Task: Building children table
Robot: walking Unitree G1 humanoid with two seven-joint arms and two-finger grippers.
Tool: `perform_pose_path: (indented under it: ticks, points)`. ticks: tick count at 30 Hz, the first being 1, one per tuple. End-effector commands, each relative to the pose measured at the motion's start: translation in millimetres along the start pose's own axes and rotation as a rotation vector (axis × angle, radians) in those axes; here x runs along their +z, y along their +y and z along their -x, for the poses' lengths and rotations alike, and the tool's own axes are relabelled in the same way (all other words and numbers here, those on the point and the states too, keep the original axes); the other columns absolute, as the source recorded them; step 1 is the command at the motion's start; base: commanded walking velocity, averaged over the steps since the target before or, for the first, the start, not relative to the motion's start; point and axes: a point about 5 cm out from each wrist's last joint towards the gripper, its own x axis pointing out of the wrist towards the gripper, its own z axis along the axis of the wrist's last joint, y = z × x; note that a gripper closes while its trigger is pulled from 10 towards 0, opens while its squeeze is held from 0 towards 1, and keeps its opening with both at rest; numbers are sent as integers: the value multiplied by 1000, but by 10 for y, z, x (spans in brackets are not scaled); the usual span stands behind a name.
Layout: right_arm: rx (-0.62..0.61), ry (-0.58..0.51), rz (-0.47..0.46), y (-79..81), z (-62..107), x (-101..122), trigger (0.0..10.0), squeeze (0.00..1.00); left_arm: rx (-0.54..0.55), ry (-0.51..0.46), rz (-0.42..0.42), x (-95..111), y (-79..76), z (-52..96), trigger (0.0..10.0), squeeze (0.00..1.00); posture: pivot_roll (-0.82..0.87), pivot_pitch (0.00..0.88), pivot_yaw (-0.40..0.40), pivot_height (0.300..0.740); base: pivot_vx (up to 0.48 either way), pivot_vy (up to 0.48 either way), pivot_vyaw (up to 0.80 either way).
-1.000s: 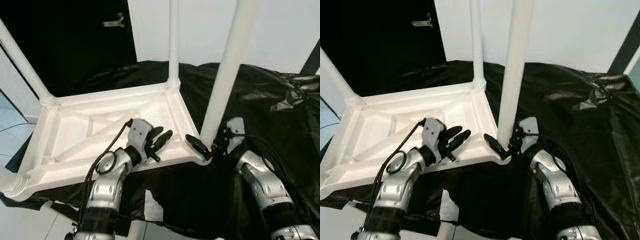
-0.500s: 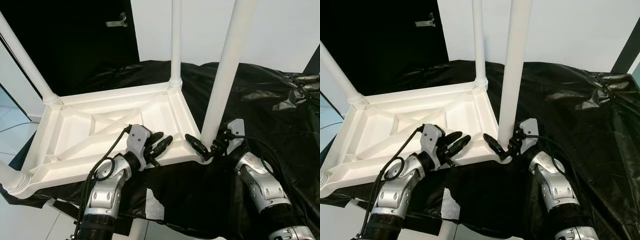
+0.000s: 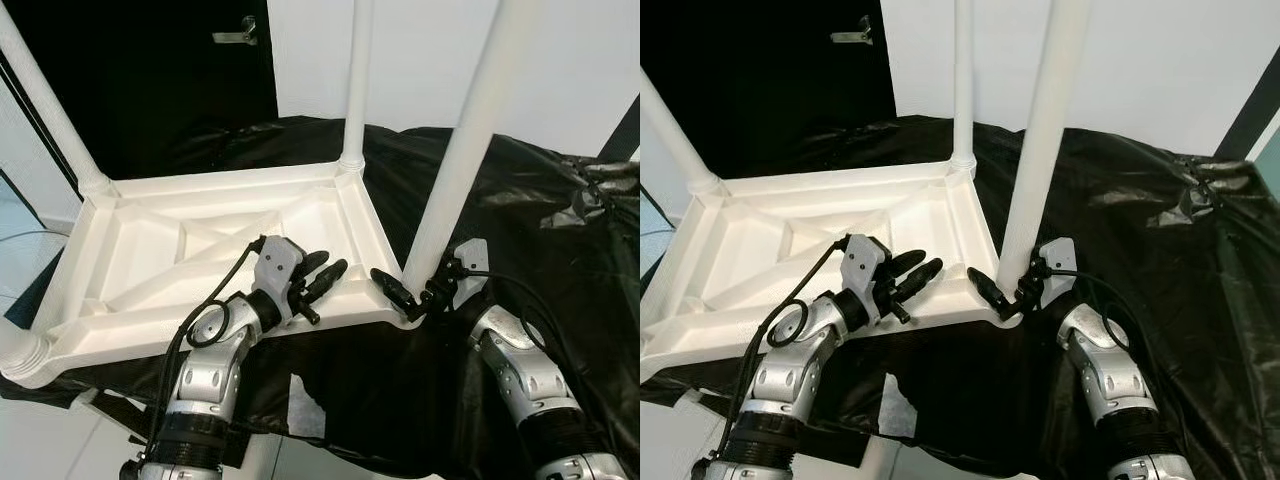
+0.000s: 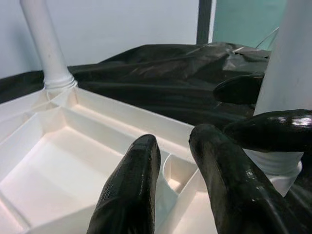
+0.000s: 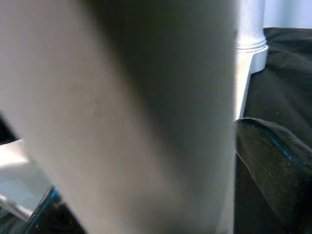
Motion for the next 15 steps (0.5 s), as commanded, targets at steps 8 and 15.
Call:
perform_pose_path:
  ticks: [8, 15]
  points:
    - [-30, 1, -2, -38, 33, 37, 10000, 0, 17, -12, -21, 20, -27, -74, 10000, 0, 34, 0, -47, 740, 0, 0, 0]
    - [-47, 7, 22, -80, 86, 50, 10000, 0, 33, -1, -55, 13, -12, -116, 10000, 0, 18, 0, -38, 740, 0, 0, 0]
